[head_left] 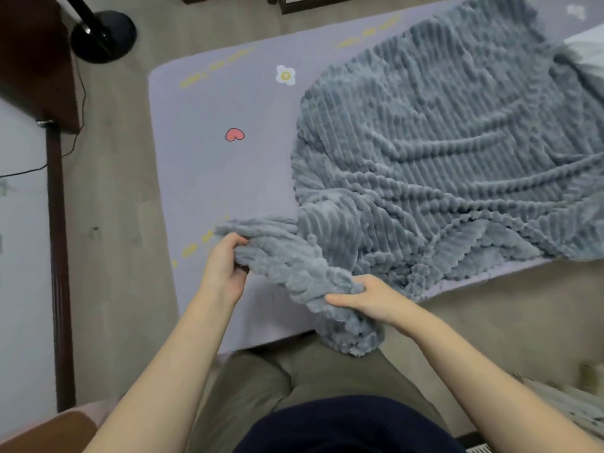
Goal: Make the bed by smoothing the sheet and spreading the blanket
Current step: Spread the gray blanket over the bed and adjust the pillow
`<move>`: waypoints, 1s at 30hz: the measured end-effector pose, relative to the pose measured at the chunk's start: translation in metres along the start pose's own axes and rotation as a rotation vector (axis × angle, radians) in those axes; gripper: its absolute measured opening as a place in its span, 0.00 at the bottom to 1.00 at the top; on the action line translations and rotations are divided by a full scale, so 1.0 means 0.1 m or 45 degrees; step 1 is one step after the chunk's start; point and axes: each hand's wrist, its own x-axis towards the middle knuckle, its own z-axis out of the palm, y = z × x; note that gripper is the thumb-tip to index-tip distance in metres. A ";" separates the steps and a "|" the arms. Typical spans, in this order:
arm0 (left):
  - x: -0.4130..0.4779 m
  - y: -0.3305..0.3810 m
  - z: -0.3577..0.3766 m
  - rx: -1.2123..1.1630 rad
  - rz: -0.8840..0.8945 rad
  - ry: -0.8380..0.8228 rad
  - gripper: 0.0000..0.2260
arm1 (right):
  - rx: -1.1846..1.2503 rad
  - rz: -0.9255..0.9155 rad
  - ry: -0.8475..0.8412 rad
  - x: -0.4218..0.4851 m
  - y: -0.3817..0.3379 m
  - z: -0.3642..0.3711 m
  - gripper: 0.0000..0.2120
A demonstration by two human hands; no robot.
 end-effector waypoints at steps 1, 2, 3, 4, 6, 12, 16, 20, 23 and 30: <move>-0.09 0.06 -0.04 0.015 0.081 -0.089 0.12 | -0.164 0.042 0.098 0.07 0.02 -0.01 0.15; -0.18 0.10 -0.10 0.041 0.142 -0.211 0.15 | -0.315 0.052 0.238 0.14 0.03 0.00 0.15; -0.26 0.15 -0.15 0.097 0.187 -0.350 0.18 | -0.401 0.027 0.436 0.20 0.01 0.04 0.13; -0.34 0.19 -0.22 0.237 0.243 -0.474 0.19 | -0.382 -0.040 0.664 0.23 -0.05 0.12 0.13; -0.45 0.28 -0.39 0.667 0.357 -0.705 0.16 | -0.152 -0.215 1.000 0.28 -0.25 0.32 0.11; -0.47 0.13 -0.96 1.219 0.356 -1.284 0.09 | 0.516 0.177 0.449 0.55 -0.82 1.30 0.08; -0.41 0.11 -1.55 1.319 0.147 -1.330 0.10 | 0.630 0.268 0.908 0.67 -0.87 2.03 0.07; -0.23 0.28 -1.81 0.724 -0.363 -0.884 0.10 | 0.997 0.042 1.164 0.41 -0.98 2.35 0.05; -0.02 0.36 -1.64 0.708 -0.300 -0.760 0.10 | 0.844 -0.175 1.197 0.19 -1.05 2.48 0.06; 0.28 0.53 -0.80 0.888 -0.580 -0.889 0.18 | 0.568 -0.554 0.554 0.11 -1.07 2.79 0.12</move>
